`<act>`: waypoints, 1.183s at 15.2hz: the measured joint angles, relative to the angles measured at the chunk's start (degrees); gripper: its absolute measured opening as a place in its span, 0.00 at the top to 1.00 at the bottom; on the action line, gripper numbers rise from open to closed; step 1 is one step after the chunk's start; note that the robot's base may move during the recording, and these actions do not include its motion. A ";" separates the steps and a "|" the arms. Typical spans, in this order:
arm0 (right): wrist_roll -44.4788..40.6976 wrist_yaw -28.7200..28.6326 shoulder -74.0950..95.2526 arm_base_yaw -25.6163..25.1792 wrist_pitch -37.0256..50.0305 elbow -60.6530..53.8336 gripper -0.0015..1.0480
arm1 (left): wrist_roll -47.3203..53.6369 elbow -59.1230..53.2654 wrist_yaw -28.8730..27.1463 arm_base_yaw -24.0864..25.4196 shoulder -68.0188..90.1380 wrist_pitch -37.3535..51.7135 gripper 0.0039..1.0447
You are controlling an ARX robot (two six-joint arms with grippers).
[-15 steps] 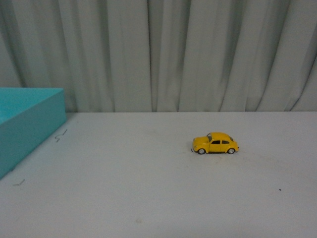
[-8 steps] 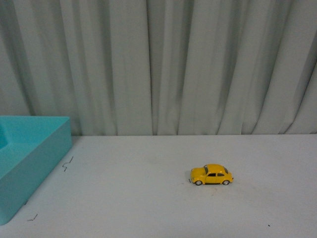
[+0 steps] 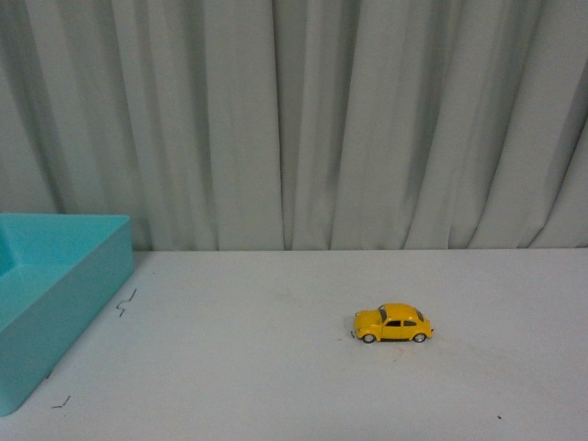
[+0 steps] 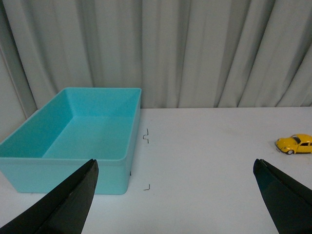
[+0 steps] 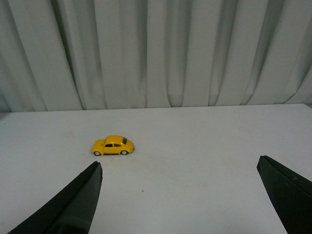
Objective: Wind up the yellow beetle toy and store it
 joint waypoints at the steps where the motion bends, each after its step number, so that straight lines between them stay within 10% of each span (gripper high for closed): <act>1: 0.00 0.00 0.00 0.00 0.00 0.00 0.06 | 0.00 0.00 0.00 0.00 0.00 0.00 0.06; 18: 0.00 0.00 0.02 0.00 -0.04 0.00 0.06 | 0.00 0.00 0.00 0.00 0.00 -0.04 0.06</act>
